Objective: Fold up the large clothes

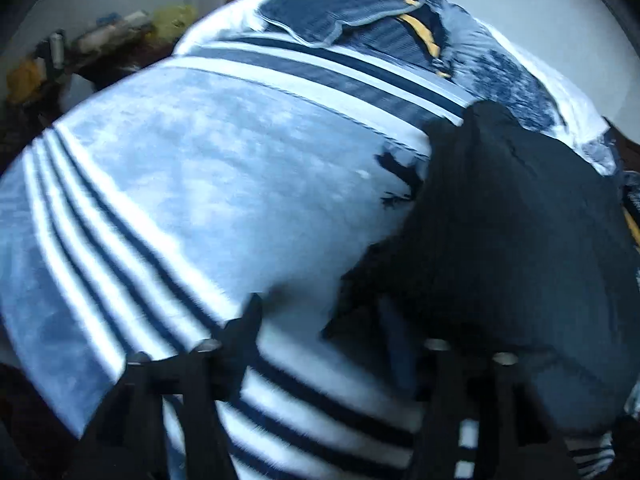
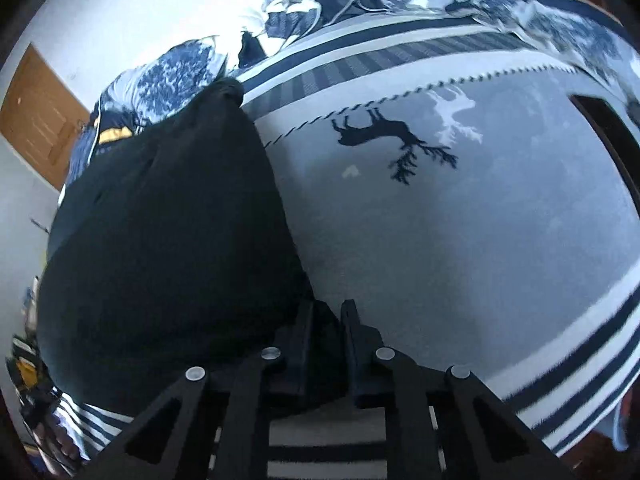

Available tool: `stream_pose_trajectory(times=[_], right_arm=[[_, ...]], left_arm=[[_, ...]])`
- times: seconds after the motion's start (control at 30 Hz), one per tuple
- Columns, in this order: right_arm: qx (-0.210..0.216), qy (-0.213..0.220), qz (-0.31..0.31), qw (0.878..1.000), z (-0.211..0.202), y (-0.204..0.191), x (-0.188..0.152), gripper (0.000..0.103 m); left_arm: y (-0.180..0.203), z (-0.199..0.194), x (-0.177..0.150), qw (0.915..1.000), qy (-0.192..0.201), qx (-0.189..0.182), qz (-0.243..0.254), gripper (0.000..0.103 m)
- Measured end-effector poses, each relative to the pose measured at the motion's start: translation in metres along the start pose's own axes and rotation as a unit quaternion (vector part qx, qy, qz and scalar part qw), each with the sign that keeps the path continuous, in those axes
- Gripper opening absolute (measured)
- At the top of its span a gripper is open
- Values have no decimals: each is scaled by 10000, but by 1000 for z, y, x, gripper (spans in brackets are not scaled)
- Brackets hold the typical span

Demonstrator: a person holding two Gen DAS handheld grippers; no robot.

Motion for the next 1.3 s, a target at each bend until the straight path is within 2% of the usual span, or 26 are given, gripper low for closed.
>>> stream_pose_trajectory(times=[0.03, 0.07, 0.13, 0.17, 0.27, 0.4, 0.47, 0.57, 0.63, 0.7, 0.77, 0.83, 0.9, 0.97, 1.03, 1.2, 1.3], right_arm=[[91, -27, 126, 9999, -2, 3, -1, 20], [202, -71, 252, 9995, -7, 5, -5, 26], [418, -77, 525, 9977, -20, 10, -15, 61], [499, -39, 616, 9968, -27, 10, -20, 83], [551, 184, 577, 9966, -52, 4, -35, 83], [555, 143, 160, 9982, -72, -18, -61, 83], [555, 51, -57, 9984, -81, -29, -74, 83], [745, -166, -97, 9970, -97, -40, -94, 83], [776, -131, -43, 9969, -114, -43, -100, 83], [719, -87, -12, 9974, -134, -47, -106, 83], [605, -52, -84, 9981, -154, -53, -108, 83], [564, -3, -327, 9979, -172, -63, -108, 83], [592, 179, -646, 9960, -203, -79, -103, 83], [501, 445, -841, 9942, -231, -91, -97, 83], [233, 692, -1011, 9922, -264, -104, -92, 83], [37, 1569, -1403, 9776, -336, -140, -78, 83], [42, 1894, -1548, 9696, -366, -155, -72, 84]], left_arm=[[-3, -8, -1, 10000, 82, 6, -56, 70], [-6, -19, -5, 9998, 165, -46, -138, 72], [-8, -34, -16, 9996, 212, -72, -185, 73], [-9, -42, -24, 9996, 213, -95, -180, 73], [-4, -66, -48, 9994, 266, -152, -145, 73], [17, -89, -75, 9994, 247, -142, 197, 76], [30, -105, -93, 9988, 150, -44, 472, 76], [44, -139, -110, 9974, 310, 70, 645, 76], [52, -160, -117, 9972, 403, 85, 626, 76], [62, -177, -122, 9973, 279, 124, 667, 76], [78, -198, -120, 9966, 203, -21, 798, 76], [93, -230, -108, 9936, 523, -1, 997, 76], [108, -264, -97, 9879, 869, 68, 1283, 77], [114, -286, -89, 9837, 1039, 257, 1443, 77], [118, -306, -82, 9804, 1215, 332, 1515, 78], [125, -342, -70, 9742, 1399, 403, 1723, 78], [125, -357, -64, 9708, 1540, 465, 1777, 87]])
Point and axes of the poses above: each gripper's, at about its wrist camera, not at the fingertips, and z roughly the way its jaws point, y to its right, x to its top, the point moved 10 cm from there along z, roughly the way its jaws point, and after that the axes turned 5 degrees about -x, right-handed, at the moved point
